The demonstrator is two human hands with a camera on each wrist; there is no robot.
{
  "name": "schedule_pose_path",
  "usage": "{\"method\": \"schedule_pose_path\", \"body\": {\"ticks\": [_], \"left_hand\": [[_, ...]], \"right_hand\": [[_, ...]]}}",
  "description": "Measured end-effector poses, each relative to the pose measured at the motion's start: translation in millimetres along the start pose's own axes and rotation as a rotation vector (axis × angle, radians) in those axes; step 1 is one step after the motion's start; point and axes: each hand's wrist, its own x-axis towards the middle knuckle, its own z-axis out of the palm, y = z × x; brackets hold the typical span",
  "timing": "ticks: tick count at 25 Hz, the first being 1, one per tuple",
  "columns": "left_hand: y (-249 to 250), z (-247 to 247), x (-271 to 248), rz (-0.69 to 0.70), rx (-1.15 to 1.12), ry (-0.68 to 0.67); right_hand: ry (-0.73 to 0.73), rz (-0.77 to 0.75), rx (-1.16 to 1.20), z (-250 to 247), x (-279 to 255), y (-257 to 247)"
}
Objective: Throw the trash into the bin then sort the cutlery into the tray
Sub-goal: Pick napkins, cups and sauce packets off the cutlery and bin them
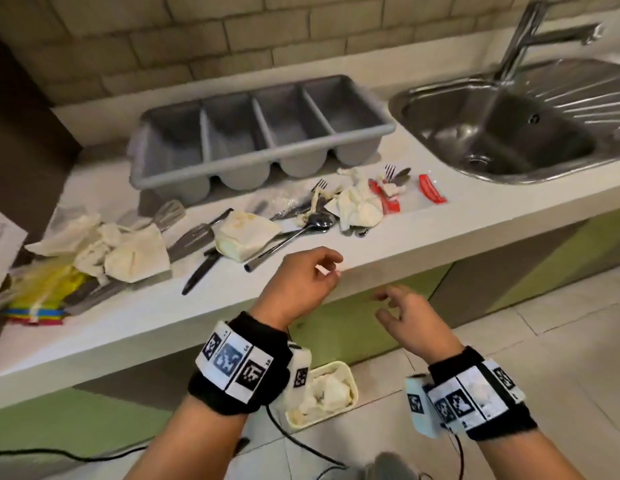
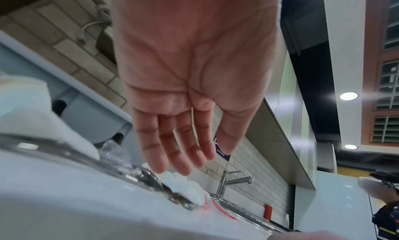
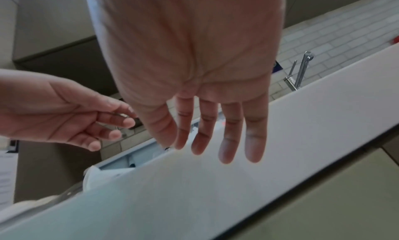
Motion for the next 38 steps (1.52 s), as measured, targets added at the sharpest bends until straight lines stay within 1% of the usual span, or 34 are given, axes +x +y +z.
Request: {"method": "schedule_pose_path", "body": {"ticks": [2, 5, 9, 11, 13, 16, 18, 20, 22, 25, 27, 29, 32, 34, 36, 37, 38], "left_hand": [[12.2, -13.3, 11.0, 0.001, 0.016, 0.055], [25.4, -14.5, 38.6, 0.030, 0.090, 0.107], [33.7, 1.2, 87.8, -0.044, 0.297, 0.143], [38.7, 9.2, 111.9, -0.089, 0.392, 0.132], [41.3, 14.9, 135.4, -0.158, 0.443, 0.106], [39.3, 20.4, 159.6, -0.264, 0.507, -0.001], [37.6, 25.6, 170.2, -0.295, 0.542, -0.049], [36.3, 28.1, 176.0, -0.300, 0.552, -0.066], [35.5, 29.0, 180.4, -0.302, 0.527, -0.062], [36.1, 26.6, 182.6, -0.320, 0.439, 0.004], [36.5, 27.5, 182.3, -0.313, 0.461, 0.040], [38.0, 28.1, 181.6, -0.298, 0.525, 0.010], [39.5, 29.3, 184.3, -0.295, 0.536, -0.070], [40.0, 28.7, 186.4, -0.287, 0.519, -0.068], [41.4, 24.3, 184.6, -0.283, 0.455, -0.040], [42.4, 20.6, 182.8, -0.289, 0.446, -0.059], [42.7, 16.3, 180.9, -0.296, 0.475, -0.115]], "right_hand": [[0.049, 0.000, 0.003, -21.3, 4.6, -7.2], [0.106, -0.014, -0.034, -56.1, 22.9, -9.6], [0.214, -0.038, -0.103, -98.5, 73.1, 1.4], [0.216, -0.046, -0.155, -114.7, 102.5, 8.6], [0.155, -0.037, -0.259, -124.7, 129.8, 15.2], [-0.006, 0.011, -0.404, -125.9, 161.3, 21.6], [-0.147, 0.021, -0.518, -122.1, 178.0, 28.4], [-0.227, -0.004, -0.584, -119.9, 186.9, 31.4], [-0.208, -0.055, -0.558, -119.2, 190.2, 32.0], [-0.100, -0.132, -0.470, -114.5, 191.6, 30.9], [-0.046, -0.115, -0.428, -111.7, 191.6, 30.4], [-0.008, -0.071, -0.421, -110.7, 190.8, 28.8], [0.012, -0.030, -0.428, -110.5, 186.1, 26.8], [0.014, -0.013, -0.414, -111.6, 184.2, 26.6], [0.021, 0.004, -0.386, -112.8, 182.9, 28.3], [0.026, 0.001, -0.377, -113.1, 182.4, 29.1], [0.033, -0.006, -0.375, -112.8, 182.4, 30.0]]}}
